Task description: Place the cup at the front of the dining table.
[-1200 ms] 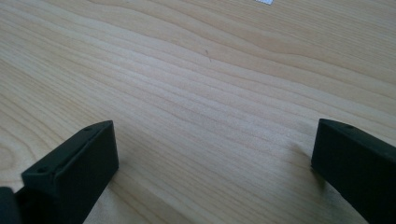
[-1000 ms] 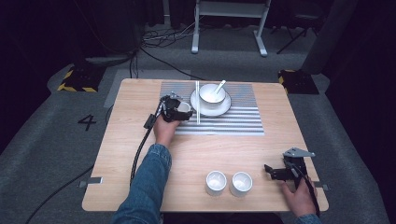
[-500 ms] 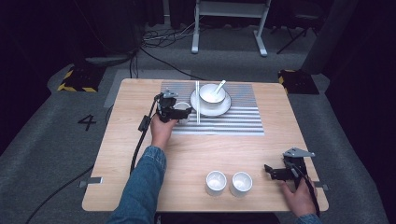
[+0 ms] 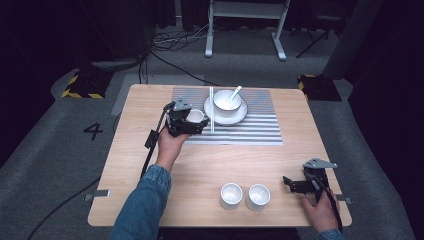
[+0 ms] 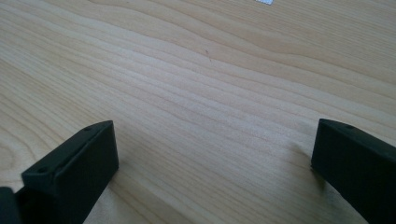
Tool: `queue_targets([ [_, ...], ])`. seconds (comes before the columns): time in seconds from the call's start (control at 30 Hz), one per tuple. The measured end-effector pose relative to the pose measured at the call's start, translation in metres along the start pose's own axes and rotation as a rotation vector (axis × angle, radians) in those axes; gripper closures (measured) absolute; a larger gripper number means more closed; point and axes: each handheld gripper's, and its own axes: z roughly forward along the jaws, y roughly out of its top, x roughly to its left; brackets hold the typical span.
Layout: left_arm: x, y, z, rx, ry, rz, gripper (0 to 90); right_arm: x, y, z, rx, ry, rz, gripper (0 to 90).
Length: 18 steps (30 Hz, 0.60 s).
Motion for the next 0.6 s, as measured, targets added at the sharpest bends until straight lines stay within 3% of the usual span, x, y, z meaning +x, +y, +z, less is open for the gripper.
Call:
queue_targets([
  [0.27, -0.020, -0.005, -0.023, -0.009, -0.025, 0.022, 14.8, 0.000, 0.000, 0.000, 0.000, 0.000, 0.000, 0.6],
  [0.33, -0.024, -0.008, -0.031, -0.014, -0.092, -0.005, 15.0, 0.000, 0.000, 0.000, 0.000, 0.000, 0.000, 0.6],
  [0.6, -0.036, -0.017, -0.052, -0.025, -0.124, 0.013, 14.9, 0.000, 0.000, 0.000, 0.000, 0.000, -0.001, 0.9],
])
